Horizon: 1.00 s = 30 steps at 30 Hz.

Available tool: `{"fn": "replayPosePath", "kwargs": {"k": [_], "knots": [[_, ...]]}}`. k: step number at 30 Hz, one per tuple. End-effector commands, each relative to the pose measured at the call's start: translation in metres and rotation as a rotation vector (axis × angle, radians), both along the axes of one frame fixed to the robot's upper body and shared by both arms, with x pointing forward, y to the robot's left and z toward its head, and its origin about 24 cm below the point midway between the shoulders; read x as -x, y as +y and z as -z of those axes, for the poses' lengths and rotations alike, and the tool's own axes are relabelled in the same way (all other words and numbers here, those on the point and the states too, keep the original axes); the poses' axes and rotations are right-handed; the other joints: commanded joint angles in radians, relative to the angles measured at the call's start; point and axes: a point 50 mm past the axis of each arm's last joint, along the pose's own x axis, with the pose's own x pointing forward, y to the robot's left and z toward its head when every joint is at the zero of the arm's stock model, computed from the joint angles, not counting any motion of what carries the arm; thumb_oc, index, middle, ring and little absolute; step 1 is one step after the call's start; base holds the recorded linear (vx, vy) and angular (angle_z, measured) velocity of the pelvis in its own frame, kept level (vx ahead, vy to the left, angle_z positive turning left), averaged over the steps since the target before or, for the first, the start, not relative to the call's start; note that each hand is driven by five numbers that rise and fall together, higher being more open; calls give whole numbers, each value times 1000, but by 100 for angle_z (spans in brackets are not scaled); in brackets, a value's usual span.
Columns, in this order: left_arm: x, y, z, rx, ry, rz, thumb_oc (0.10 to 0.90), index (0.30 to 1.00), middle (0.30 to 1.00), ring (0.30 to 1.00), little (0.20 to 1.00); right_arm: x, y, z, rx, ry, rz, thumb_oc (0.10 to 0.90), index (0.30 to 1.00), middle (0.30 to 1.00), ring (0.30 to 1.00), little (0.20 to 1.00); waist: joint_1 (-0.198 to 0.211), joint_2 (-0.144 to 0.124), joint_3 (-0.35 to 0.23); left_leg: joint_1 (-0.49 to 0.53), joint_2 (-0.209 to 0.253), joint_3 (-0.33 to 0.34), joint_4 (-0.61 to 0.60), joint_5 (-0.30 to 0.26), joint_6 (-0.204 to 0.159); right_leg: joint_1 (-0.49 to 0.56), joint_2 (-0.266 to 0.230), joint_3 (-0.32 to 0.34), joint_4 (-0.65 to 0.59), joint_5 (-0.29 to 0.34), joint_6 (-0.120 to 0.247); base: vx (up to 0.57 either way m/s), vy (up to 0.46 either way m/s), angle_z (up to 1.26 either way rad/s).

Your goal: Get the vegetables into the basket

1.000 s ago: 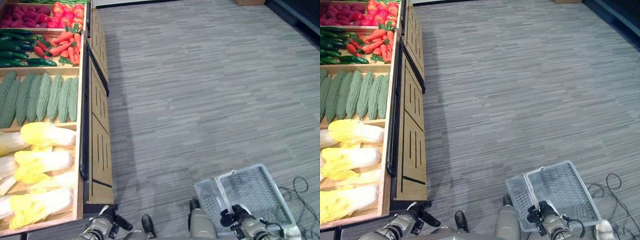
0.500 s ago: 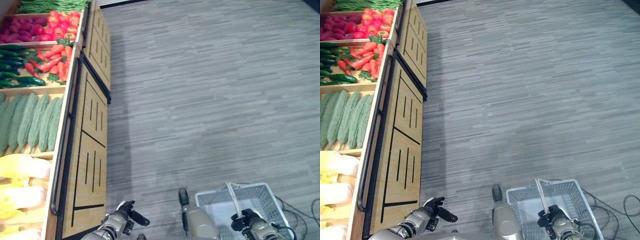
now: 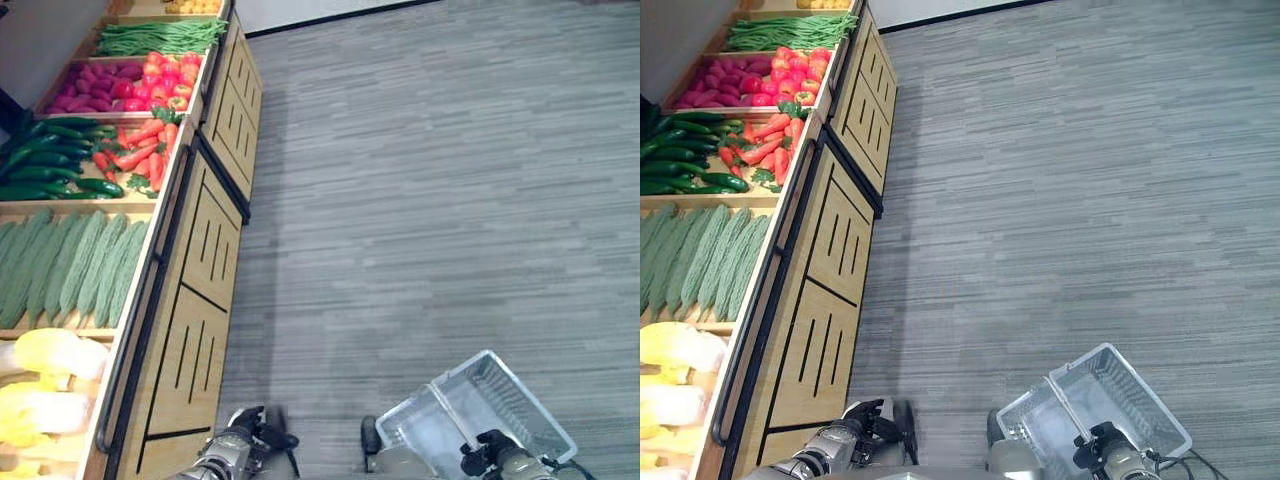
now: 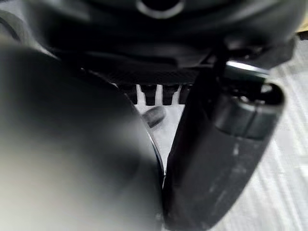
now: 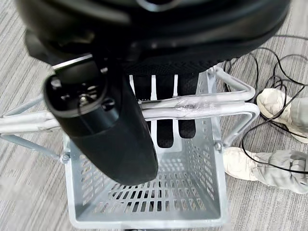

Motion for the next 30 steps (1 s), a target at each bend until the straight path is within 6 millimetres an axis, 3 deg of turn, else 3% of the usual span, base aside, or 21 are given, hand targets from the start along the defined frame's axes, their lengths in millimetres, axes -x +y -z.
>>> {"fn": "replayPosePath", "kwargs": {"k": [1, 22, 30], "knots": [[21, 15, 5, -60, 70, -4, 900, 1000, 1000, 1000, 1000, 18, -13, -1, 34, 40, 20, 400, 300, 300, 300, 300, -7, 19, -3, 110, -37, 59, 57, -6, 42, -34, -42, 43, 41, -17, 129, 146, -30, -102], [15, 21, 3, -95, 62, 46, 900, 1000, 1000, 1000, 1000, 19, 0, 5, -3, 56, 20, 400, 300, 300, 300, 300, -10, 7, -48, 197, -92, 36, -5, -109, 100, -29, -44, 56, 95, -71, 128, 51, 23, 5], [20, 25, 4, -99, 76, 13, 900, 1000, 1000, 1000, 1000, 18, 3, 6, -6, 55, 5, 400, 300, 300, 300, 300, 4, -2, -53, 210, -94, 9, -7, -111, 101, -16, -41, 40, 99, -79, 125, 14, -33, 17]]}}
